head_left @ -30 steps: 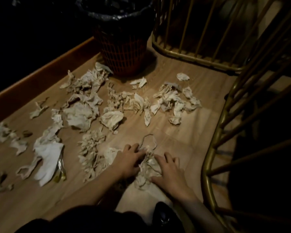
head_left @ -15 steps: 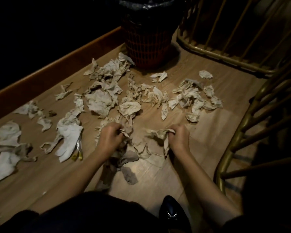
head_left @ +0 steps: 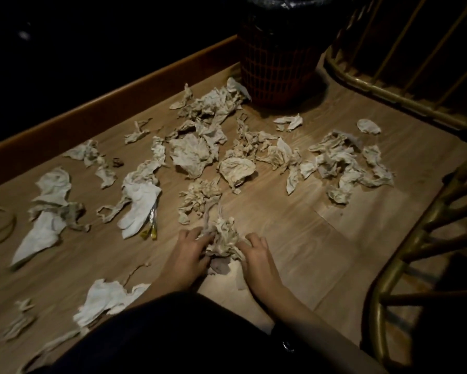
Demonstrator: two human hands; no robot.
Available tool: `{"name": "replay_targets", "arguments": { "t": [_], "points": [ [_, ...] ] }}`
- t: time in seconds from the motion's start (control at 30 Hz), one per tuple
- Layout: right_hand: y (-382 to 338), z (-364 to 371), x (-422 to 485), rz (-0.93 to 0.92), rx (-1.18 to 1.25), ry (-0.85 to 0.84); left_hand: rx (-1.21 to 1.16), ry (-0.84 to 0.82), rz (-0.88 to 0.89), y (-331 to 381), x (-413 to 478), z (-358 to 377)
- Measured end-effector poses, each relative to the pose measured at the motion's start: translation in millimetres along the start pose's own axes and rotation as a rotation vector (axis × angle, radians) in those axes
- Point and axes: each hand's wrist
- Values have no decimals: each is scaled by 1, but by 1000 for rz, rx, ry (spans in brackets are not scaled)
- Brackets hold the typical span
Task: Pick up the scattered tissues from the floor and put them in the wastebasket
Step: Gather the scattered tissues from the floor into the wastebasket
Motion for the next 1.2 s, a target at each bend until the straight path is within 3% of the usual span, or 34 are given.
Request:
{"name": "replay_targets", "arguments": {
  "t": [0.1,0.2,0.33,0.4,0.5,0.57,0.77,0.9,1.07,1.2],
  "points": [
    [3,-11,30,12,120,69,-112,56,-30,-2,10,-10],
    [-8,-34,79,41,108,227,-213,237,-91,-18,22,-30],
    [-28,-60,141,53,61,383,-169,337,-94,-30,47,-56],
    [-32,-68,166,91,8,261,-112,259,-161,-32,68,-60],
    [-25,-66,185,104,-162,-190,73,111,-196,-23,92,-55],
    [-19,-57,182,74,-258,-244,56,32,-225,-13,100,-46],
    [-9,-26,146,-80,-146,103,-88,119,-192,11,104,-33],
    [6,-23,136,-103,-42,113,-122,198,-148,14,96,-28],
    [47,-82,139,161,88,414,-269,289,-42,34,115,-49],
    [81,-157,139,423,128,654,-231,365,14,67,161,-70]
  ]
}}
Point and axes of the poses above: each hand's wrist, its own x-axis towards the middle knuckle, its own z-axis out of the palm, y = z × x, and after that the axes turned 4 degrees about -y, right-handed
